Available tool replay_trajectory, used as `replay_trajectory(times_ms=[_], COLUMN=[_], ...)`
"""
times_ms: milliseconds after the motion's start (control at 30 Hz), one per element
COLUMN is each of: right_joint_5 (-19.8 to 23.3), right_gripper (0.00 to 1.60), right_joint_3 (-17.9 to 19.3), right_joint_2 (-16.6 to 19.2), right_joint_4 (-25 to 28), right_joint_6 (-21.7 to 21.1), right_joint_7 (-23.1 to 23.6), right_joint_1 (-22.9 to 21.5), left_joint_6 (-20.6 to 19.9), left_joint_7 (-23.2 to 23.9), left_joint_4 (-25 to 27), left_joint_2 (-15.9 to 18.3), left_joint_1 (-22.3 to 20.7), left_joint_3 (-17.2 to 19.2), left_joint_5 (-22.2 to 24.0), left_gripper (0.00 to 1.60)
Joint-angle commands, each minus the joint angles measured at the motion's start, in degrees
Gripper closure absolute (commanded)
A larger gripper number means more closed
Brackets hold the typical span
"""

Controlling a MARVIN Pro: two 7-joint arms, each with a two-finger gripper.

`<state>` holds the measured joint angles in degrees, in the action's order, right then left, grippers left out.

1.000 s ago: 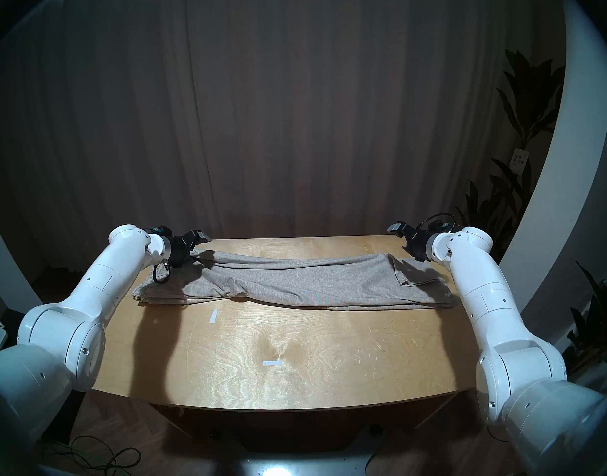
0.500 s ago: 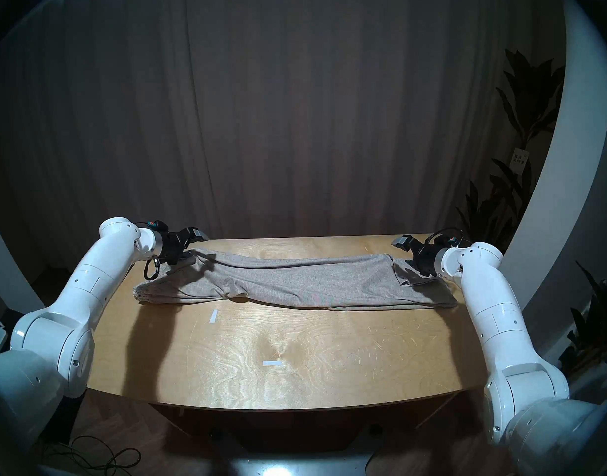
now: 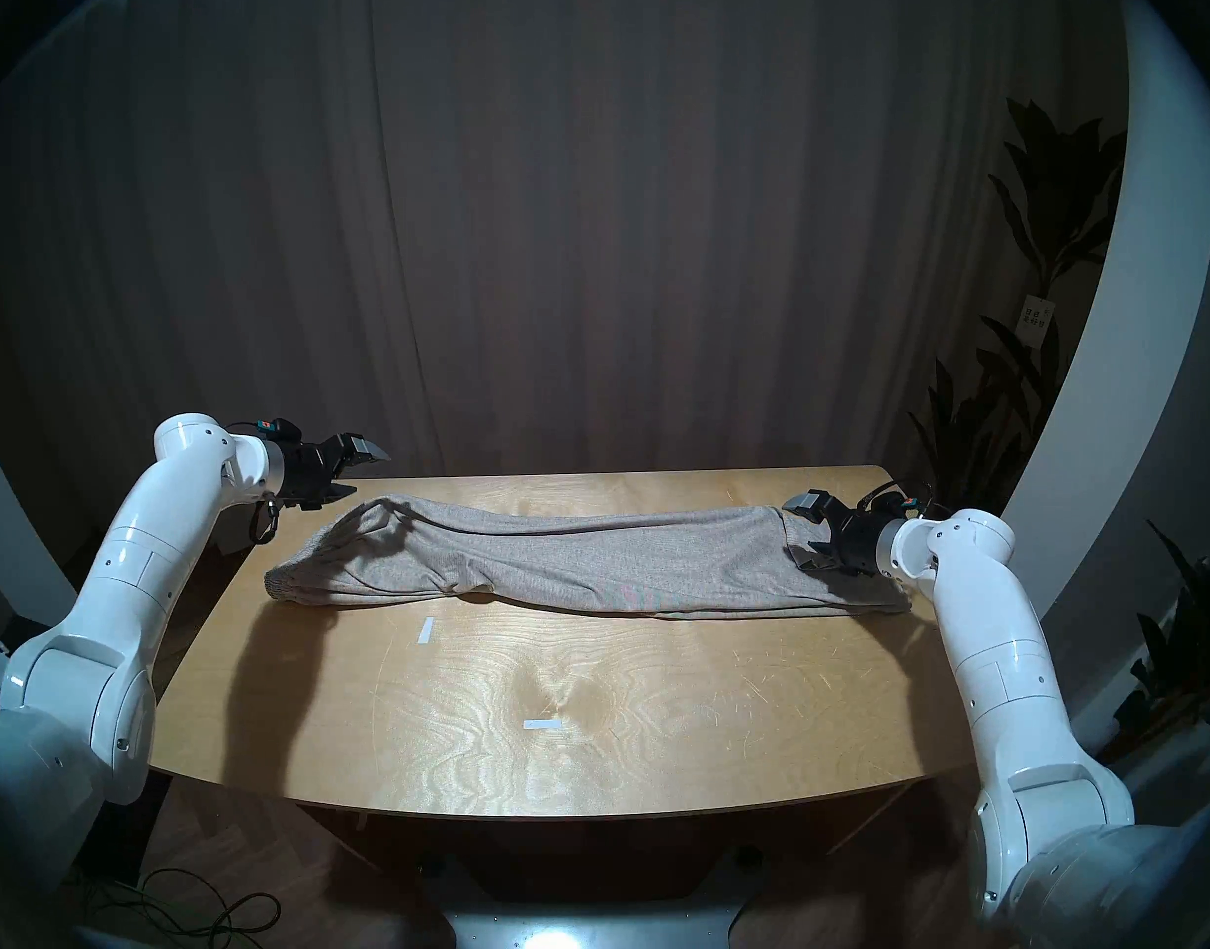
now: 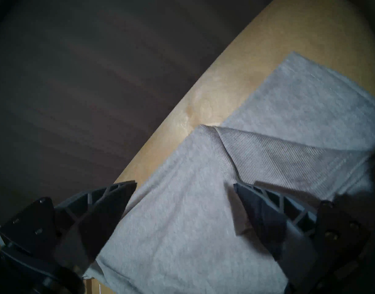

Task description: Fold the pants in half lengthwise, then in half again, and set them down flat

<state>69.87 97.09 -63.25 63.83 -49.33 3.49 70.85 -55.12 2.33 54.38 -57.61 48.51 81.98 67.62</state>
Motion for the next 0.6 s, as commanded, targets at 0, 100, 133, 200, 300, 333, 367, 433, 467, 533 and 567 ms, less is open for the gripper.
replay_trajectory(times_ms=[0, 100, 133, 200, 300, 333, 367, 433, 467, 533, 567], right_joint_5=[2.34, 3.00, 3.24, 3.68, 4.38, 4.57, 4.74, 5.12, 5.29, 5.68, 5.96], right_gripper=[0.00, 0.00, 0.00, 0.00, 0.00, 0.00, 0.00, 0.00, 0.00, 0.00, 0.00], right_joint_3=[1.60, 2.68, 3.06, 4.05, 5.69, 6.16, 6.57, 7.27, 7.60, 8.32, 8.84], right_joint_2=[-1.21, -1.33, -1.35, -1.28, -1.02, -0.97, -0.95, -1.10, -1.21, -1.49, -1.68], right_joint_4=[3.49, 4.83, 5.21, 6.16, 7.99, 8.62, 9.23, 10.49, 11.02, 12.15, 12.91], right_joint_6=[-1.32, -1.41, -1.44, -1.30, -1.23, -1.32, -1.39, -1.65, -1.74, -1.84, -1.92], right_joint_7=[0.93, 1.17, 1.25, 1.34, 1.61, 1.66, 1.71, 1.84, 1.88, 1.94, 1.96], right_joint_1=[3.88, 5.40, 5.86, 6.73, 7.71, 8.05, 8.41, 9.36, 9.79, 10.76, 11.45], left_joint_6=[0.12, 0.12, 0.12, 0.12, 0.12, 0.12, 0.12, 0.12, 0.12, 0.12, 0.12], left_joint_7=[1.24, 1.50, 1.54, 1.70, 1.94, 2.01, 2.08, 2.15, 2.20, 2.24, 2.27], left_joint_4=[4.54, 5.85, 6.23, 7.08, 8.60, 9.15, 9.62, 10.52, 10.93, 11.78, 12.43], left_joint_2=[1.83, 2.11, 2.21, 2.39, 2.66, 2.78, 2.89, 3.17, 3.32, 3.63, 3.83], left_joint_1=[0.01, 0.85, 1.14, 1.84, 2.96, 3.37, 3.76, 4.61, 5.01, 5.93, 6.59], left_joint_3=[1.98, 2.55, 2.68, 3.01, 3.49, 3.66, 3.84, 4.23, 4.41, 4.86, 5.15], left_joint_5=[1.40, 1.97, 2.10, 2.49, 3.08, 3.28, 3.46, 3.80, 3.94, 4.27, 4.50], left_gripper=[0.00, 0.00, 0.00, 0.00, 0.00, 0.00, 0.00, 0.00, 0.00, 0.00, 0.00])
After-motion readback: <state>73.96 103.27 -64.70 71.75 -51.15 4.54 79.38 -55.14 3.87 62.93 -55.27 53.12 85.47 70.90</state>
